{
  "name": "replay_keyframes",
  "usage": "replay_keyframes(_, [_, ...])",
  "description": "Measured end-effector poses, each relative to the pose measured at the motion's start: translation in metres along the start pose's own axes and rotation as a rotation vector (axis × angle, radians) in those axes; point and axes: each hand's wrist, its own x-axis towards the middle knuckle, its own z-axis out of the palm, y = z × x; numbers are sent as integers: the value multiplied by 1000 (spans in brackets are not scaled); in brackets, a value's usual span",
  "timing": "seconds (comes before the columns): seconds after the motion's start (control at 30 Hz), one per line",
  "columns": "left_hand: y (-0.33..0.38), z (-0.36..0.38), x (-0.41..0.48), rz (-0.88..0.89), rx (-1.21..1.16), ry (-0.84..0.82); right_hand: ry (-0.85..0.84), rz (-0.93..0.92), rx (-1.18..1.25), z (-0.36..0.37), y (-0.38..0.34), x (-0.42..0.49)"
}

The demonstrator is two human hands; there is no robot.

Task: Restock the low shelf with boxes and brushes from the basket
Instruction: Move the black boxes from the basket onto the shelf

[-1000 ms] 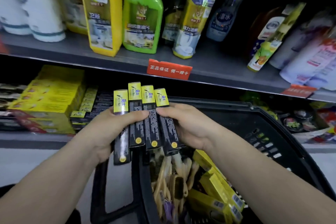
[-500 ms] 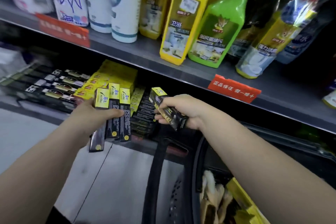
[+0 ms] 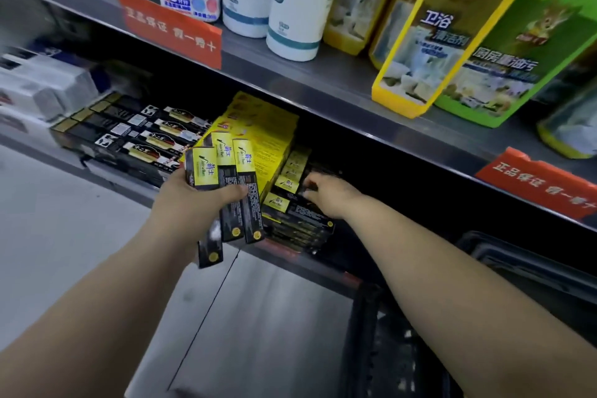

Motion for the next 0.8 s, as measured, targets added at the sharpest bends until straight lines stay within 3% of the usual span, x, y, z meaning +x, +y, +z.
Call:
replay_keyframes(0.2, [-1, 1, 4, -13, 22, -14, -227, -13, -121, -3, 8, -5])
replay_keyframes(0.8, [0, 17, -4, -19, 14, -32, -163, -80, -95, 0, 7, -12])
